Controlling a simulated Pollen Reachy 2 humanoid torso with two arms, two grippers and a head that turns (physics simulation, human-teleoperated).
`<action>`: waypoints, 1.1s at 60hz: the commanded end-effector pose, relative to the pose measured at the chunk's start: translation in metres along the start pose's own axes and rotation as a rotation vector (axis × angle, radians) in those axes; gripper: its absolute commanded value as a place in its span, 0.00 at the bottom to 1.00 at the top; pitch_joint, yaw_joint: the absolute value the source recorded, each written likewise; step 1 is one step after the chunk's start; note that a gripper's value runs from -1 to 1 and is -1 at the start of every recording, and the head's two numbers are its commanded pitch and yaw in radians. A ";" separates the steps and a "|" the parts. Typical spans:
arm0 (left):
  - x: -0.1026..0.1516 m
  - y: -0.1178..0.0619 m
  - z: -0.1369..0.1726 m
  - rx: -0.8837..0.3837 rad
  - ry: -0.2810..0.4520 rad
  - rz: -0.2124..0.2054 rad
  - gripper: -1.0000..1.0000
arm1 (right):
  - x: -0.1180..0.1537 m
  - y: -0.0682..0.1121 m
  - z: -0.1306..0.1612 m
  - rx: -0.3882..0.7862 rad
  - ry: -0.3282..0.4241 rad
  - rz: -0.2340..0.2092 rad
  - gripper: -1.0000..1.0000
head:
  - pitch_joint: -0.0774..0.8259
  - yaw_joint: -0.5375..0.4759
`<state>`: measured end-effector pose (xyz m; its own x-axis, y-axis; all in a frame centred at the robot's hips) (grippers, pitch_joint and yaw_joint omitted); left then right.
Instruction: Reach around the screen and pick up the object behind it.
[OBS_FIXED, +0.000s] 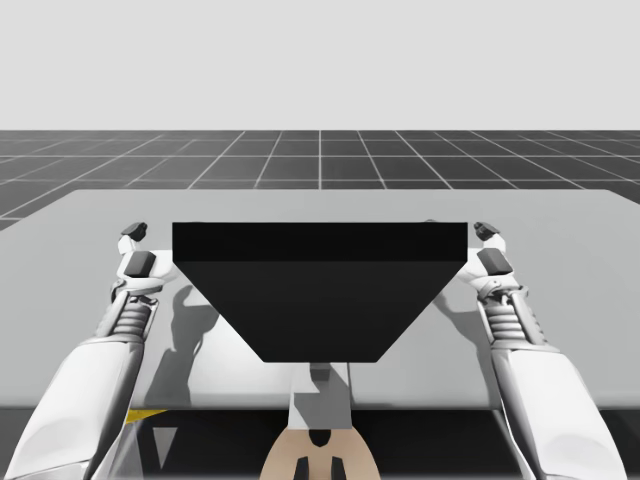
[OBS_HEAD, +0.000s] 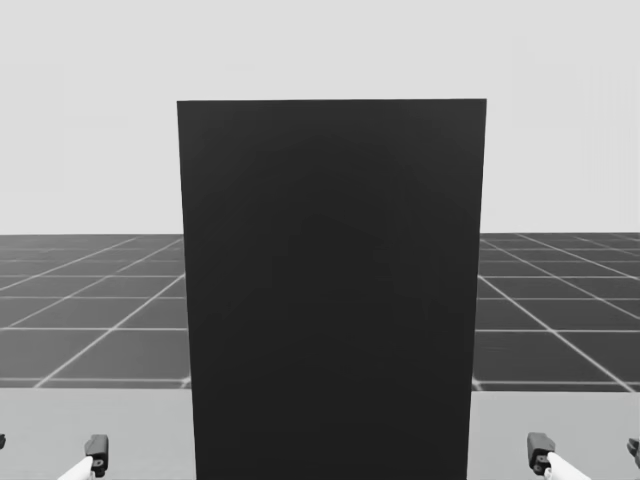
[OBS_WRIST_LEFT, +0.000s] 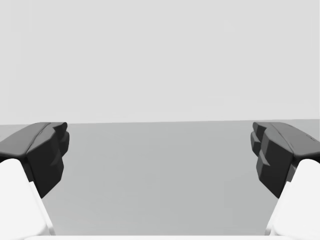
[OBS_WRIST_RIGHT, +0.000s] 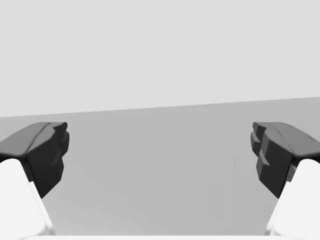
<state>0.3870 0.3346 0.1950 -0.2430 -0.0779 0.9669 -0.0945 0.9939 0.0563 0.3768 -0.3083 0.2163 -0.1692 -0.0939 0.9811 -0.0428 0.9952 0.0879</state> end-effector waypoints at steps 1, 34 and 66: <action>-0.001 0.000 -0.001 0.000 0.001 -0.006 0.00 | 0.000 0.001 0.002 -0.014 0.026 0.001 0.00 | 0.07 0.55; -0.022 -0.002 0.023 -0.631 0.361 -0.085 0.00 | -0.013 0.016 0.017 0.441 0.153 0.007 0.00 | 0.10 0.53; -0.013 -0.028 0.046 -0.992 0.257 -0.101 0.00 | -0.016 0.034 0.039 0.784 0.035 0.080 0.00 | 0.12 0.52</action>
<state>0.3423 0.3072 0.1676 -0.0348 -0.2670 0.9631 0.7507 0.6291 0.2016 0.3420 -0.2764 0.1982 -0.1472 -0.0188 0.9889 -0.6890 0.7193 -0.0889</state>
